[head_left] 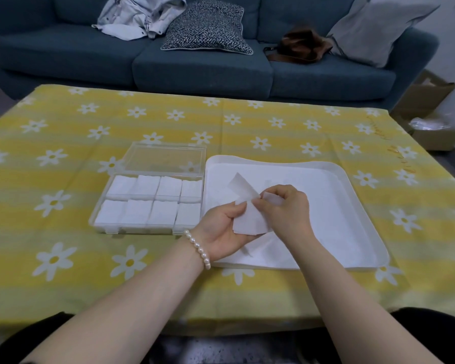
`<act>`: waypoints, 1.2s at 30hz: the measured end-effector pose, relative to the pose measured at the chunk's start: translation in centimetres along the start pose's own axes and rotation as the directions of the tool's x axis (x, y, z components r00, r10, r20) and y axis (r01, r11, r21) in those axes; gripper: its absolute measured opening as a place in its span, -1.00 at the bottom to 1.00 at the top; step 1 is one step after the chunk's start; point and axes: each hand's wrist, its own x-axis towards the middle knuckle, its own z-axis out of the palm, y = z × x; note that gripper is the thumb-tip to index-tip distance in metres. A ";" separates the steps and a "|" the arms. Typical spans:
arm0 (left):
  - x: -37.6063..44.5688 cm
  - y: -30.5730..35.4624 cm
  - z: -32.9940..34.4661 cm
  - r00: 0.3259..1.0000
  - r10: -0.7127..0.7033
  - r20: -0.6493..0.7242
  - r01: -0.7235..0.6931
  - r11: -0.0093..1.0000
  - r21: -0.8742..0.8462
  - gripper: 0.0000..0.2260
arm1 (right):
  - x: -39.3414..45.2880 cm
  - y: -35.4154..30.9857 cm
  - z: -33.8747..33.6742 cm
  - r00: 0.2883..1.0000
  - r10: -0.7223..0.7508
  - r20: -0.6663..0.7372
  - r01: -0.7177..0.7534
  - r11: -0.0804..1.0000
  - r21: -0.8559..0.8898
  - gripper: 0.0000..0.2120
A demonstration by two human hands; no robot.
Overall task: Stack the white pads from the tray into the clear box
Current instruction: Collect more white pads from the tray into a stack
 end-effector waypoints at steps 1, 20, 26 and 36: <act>0.0 0.0 0.0 1.000 -0.002 0.001 0.002 1.000 -0.003 -0.71 | 0.0 -0.1 -0.2 1.000 0.027 -0.004 -0.026 0.999 0.048 -0.80; -0.1 1.1 0.6 0.961 0.214 -0.175 -0.226 0.973 -0.049 -0.21 | -1.8 0.6 1.6 0.661 0.456 0.596 -0.748 0.464 0.475 -0.87; 0.4 1.1 0.5 0.936 0.203 -0.287 -0.233 0.969 -0.077 -0.78 | -2.0 0.5 1.1 0.751 0.396 0.528 -0.634 0.656 0.409 -0.87; -0.9 0.4 1.6 0.984 -0.042 -0.174 0.055 0.996 0.070 -0.37 | -1.4 -2.0 -1.2 0.999 0.041 0.016 -0.043 0.956 0.289 -0.80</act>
